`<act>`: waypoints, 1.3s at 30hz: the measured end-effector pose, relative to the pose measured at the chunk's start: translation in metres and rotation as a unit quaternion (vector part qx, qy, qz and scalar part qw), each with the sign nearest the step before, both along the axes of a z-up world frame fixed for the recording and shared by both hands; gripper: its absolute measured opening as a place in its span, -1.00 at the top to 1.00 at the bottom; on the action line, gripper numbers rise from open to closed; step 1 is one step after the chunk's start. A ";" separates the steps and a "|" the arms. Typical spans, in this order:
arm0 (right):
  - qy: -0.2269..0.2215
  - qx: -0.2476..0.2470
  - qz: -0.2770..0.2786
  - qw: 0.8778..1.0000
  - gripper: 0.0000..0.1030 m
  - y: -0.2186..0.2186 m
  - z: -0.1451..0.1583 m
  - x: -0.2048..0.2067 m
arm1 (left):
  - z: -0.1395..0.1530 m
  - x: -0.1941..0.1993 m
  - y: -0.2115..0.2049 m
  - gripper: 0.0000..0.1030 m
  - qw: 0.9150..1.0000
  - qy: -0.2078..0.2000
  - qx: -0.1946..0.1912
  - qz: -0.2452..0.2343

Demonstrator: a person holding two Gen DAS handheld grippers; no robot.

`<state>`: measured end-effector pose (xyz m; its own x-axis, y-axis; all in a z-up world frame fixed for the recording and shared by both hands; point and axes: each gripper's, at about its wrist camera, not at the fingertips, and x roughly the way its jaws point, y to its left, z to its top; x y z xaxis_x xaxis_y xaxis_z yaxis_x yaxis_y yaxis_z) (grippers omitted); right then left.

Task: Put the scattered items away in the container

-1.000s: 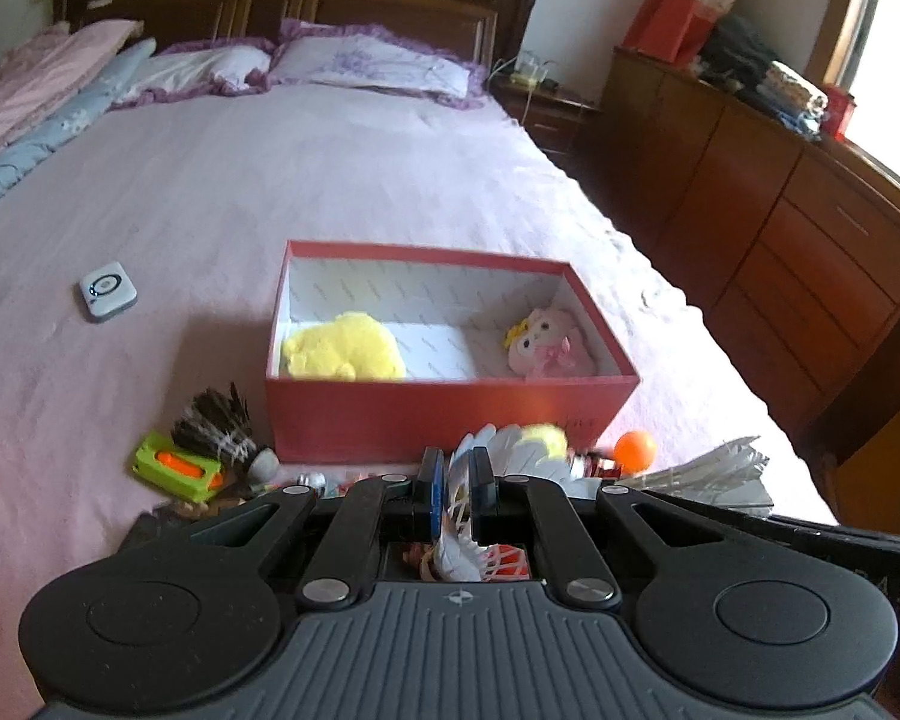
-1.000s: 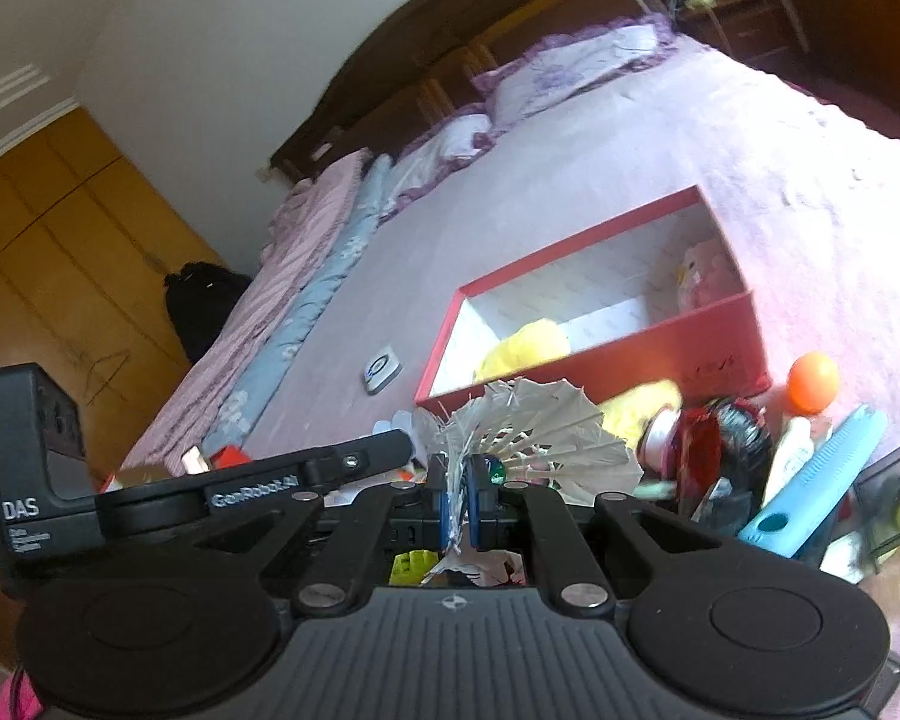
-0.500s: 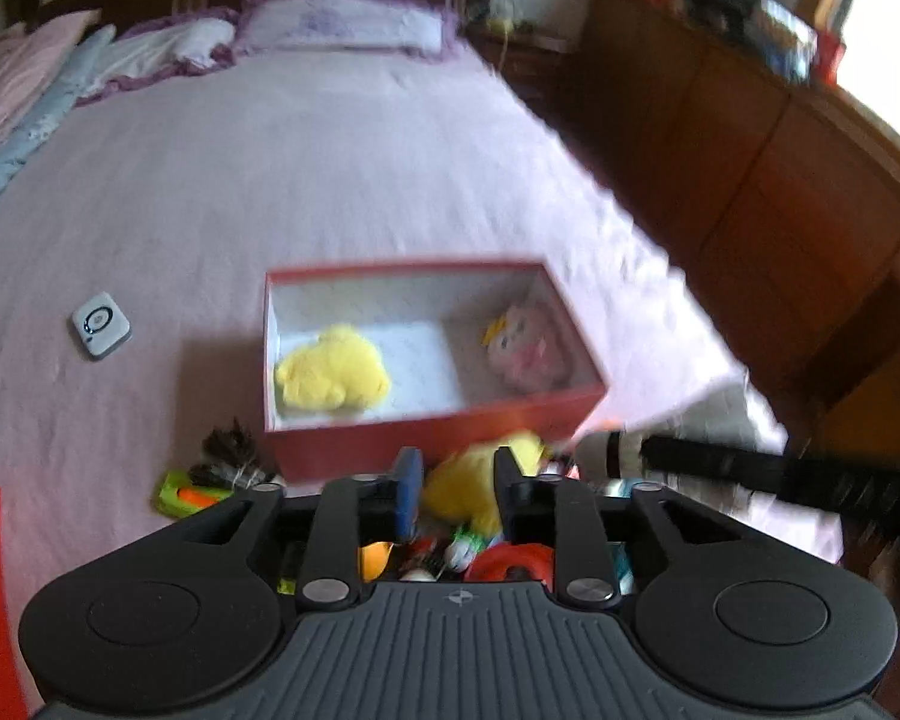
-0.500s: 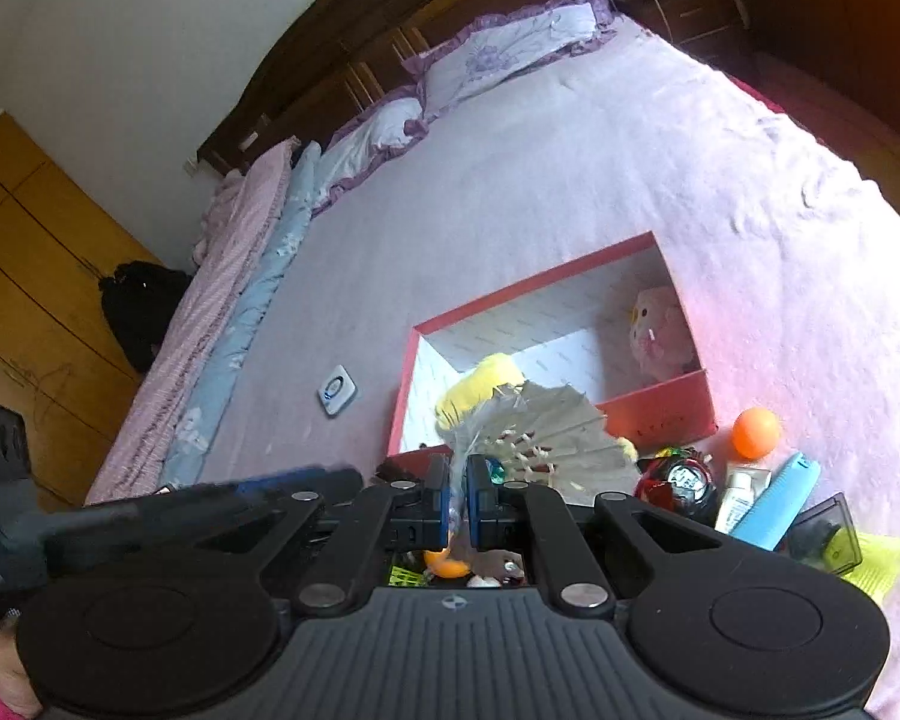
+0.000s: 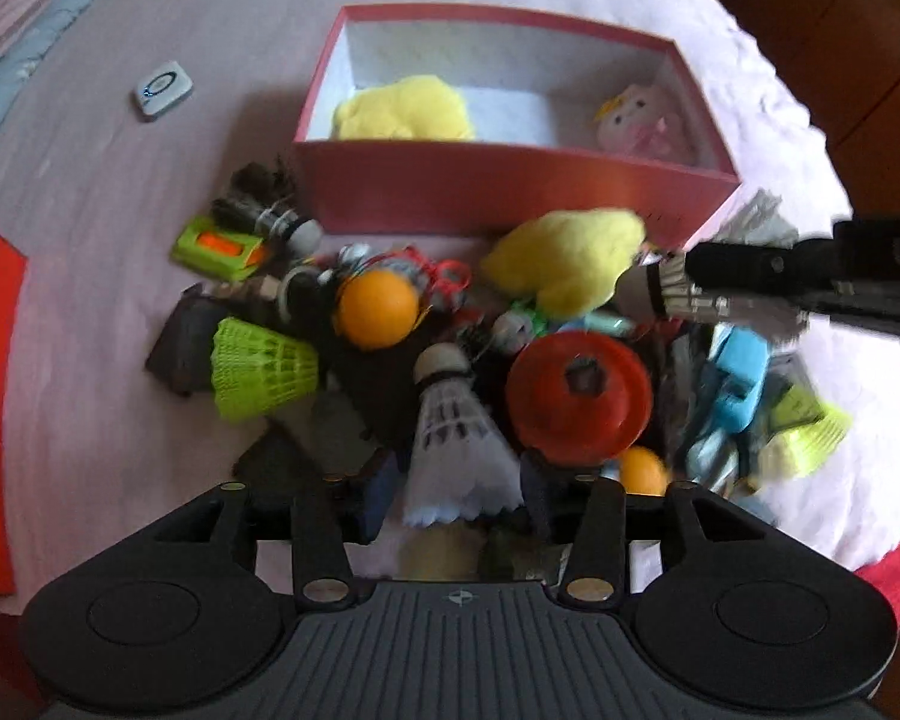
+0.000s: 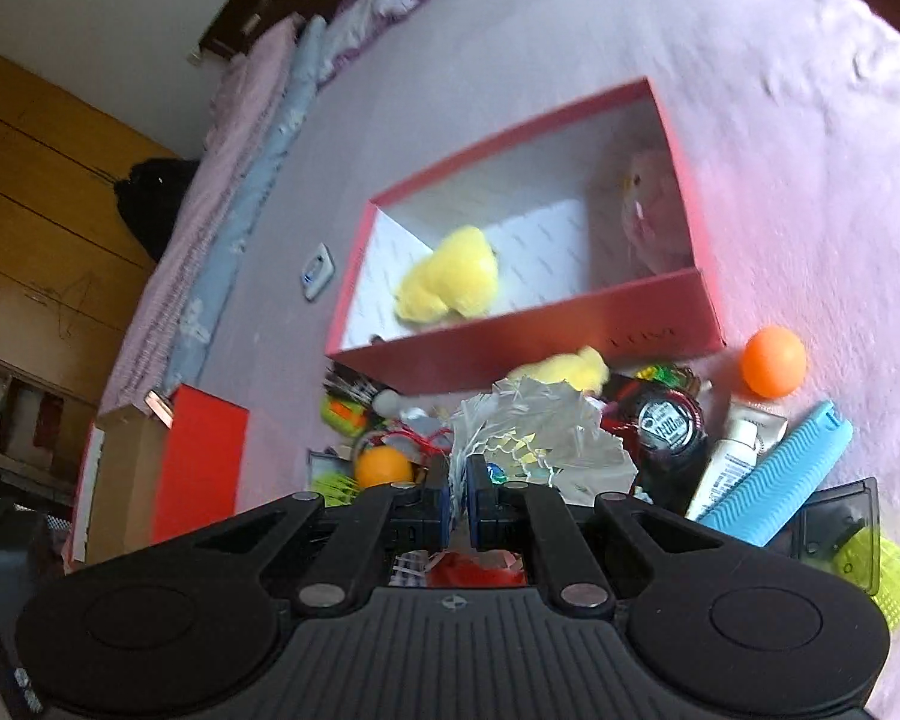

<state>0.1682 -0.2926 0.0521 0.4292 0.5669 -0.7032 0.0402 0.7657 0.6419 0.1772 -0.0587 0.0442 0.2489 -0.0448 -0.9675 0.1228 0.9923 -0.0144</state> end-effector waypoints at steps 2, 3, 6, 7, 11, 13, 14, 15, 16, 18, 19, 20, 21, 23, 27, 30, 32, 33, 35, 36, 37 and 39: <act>0.007 -0.003 0.000 1.000 0.84 0.004 -0.005 0.003 | -0.003 -0.004 -0.001 0.04 0.999 -0.008 0.032 -0.031; 0.010 -0.004 0.000 1.000 0.84 0.006 -0.008 0.004 | -0.007 -0.005 -0.001 0.06 0.998 -0.010 0.041 -0.046; 0.018 -0.013 0.001 1.000 0.84 0.014 -0.014 0.004 | -0.020 -0.005 -0.004 0.08 0.995 -0.010 0.046 -0.087; 0.020 -0.019 0.001 1.000 0.84 0.017 -0.015 0.003 | -0.024 -0.004 -0.005 0.08 0.995 -0.009 0.040 -0.096; 0.035 -0.038 -0.002 0.999 0.84 0.027 -0.019 0.000 | -0.029 -0.004 -0.002 0.06 0.994 -0.008 0.018 -0.106; 0.038 -0.046 0.000 0.998 0.84 0.031 -0.021 0.001 | -0.024 -0.007 0.004 0.00 0.996 -0.005 0.001 -0.093; 0.040 -0.050 0.001 0.998 0.83 0.033 -0.022 0.001 | -0.022 -0.009 0.008 -0.04 0.996 -0.003 -0.009 -0.086; 0.041 -0.054 0.000 0.998 0.83 0.034 -0.022 0.001 | -0.021 -0.011 0.011 -0.10 0.996 -0.003 -0.014 -0.083; 0.043 -0.057 0.000 0.997 0.83 0.035 -0.023 0.001 | -0.021 -0.013 0.015 -0.12 0.996 -0.003 -0.015 -0.082; 0.047 -0.062 -0.001 0.997 0.83 0.037 -0.025 0.001 | -0.023 -0.017 0.019 -0.14 0.996 -0.002 -0.011 -0.089; 0.048 -0.063 0.000 0.997 0.76 0.037 -0.026 0.000 | -0.026 -0.017 0.021 -0.15 0.996 0.000 -0.011 -0.092; 0.048 -0.065 0.000 0.997 0.69 0.038 -0.028 0.000 | -0.031 -0.016 0.022 -0.16 0.995 0.002 -0.013 -0.095; 0.048 -0.067 0.001 0.997 0.67 0.039 -0.029 0.000 | -0.035 -0.014 0.022 -0.16 0.995 0.004 -0.017 -0.098; 0.049 -0.072 0.002 0.996 0.64 0.039 -0.030 -0.001 | -0.044 -0.010 0.022 -0.16 0.994 0.003 -0.027 -0.105; 0.049 -0.078 0.005 0.996 0.63 0.040 -0.030 -0.001 | -0.059 -0.003 0.017 -0.16 0.995 -0.006 -0.037 -0.096; 0.046 -0.083 0.009 0.995 0.61 0.041 -0.028 -0.001 | -0.060 0.001 0.017 -0.10 0.996 -0.012 -0.057 -0.072; 0.043 -0.086 0.010 0.995 0.62 0.042 -0.028 -0.002 | -0.062 0.003 0.017 0.30 0.996 -0.012 -0.063 -0.060; 0.041 -0.087 0.010 0.995 0.65 0.042 -0.028 -0.002 | -0.062 0.003 0.016 0.34 0.996 -0.010 -0.060 -0.061; 0.039 -0.087 0.009 0.995 0.79 0.043 -0.026 -0.003 | -0.059 0.000 0.016 0.39 0.996 -0.009 -0.057 -0.064; 0.038 -0.086 0.009 0.995 0.83 0.044 -0.025 -0.004 | -0.057 -0.002 0.016 0.40 0.996 -0.009 -0.058 -0.066; 0.037 -0.086 0.008 0.996 0.85 0.044 -0.024 -0.005 | -0.053 -0.002 0.017 0.40 0.996 -0.012 -0.060 -0.067; 0.031 -0.087 0.008 0.996 0.89 0.045 -0.019 -0.009 | -0.043 0.000 0.017 0.41 0.995 -0.020 -0.065 -0.067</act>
<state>0.1595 -0.2480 0.0327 0.3741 0.4410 -0.8158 0.0630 0.8656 0.4967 0.1774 -0.0419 0.0009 0.2704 -0.2047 -0.9407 0.2567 0.9571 -0.1345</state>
